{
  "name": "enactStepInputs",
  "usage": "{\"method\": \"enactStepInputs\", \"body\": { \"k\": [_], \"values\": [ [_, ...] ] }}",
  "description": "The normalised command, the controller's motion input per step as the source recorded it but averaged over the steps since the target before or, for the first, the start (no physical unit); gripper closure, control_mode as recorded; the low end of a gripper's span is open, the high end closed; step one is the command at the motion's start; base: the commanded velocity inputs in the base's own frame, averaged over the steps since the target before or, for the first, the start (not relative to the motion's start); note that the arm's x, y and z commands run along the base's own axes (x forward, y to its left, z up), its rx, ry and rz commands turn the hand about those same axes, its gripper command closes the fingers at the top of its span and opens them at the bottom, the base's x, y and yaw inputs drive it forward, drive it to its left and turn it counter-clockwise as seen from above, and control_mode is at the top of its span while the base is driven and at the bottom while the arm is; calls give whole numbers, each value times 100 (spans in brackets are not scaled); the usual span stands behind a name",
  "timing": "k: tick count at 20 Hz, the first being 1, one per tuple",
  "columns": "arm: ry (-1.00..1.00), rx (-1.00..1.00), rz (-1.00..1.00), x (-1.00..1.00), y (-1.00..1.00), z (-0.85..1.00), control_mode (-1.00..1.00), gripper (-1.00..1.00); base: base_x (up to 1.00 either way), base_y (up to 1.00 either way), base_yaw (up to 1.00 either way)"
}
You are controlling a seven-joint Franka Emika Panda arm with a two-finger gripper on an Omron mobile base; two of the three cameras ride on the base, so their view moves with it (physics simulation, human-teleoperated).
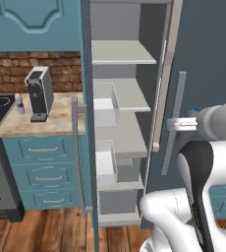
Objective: Take the bottled waters from the counter and place them in the freezer to freeze. Close the freezer door after placing the bottles.
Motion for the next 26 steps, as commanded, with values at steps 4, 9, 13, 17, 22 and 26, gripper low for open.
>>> {"method": "enactStepInputs", "body": {
  "k": [4,9,13,17,22,26],
  "values": [
    [0,0,0,0,0,0,100,100,49,0,24],
    [0,0,0,0,0,0,100,100,36,0,25],
    [0,0,0,0,0,0,100,100,24,-26,13],
    [0,0,0,0,0,0,100,100,32,-26,2],
    [0,0,0,0,0,0,100,100,59,-13,0],
    [0,0,0,0,0,0,100,100,70,-36,1]
  ]
}}
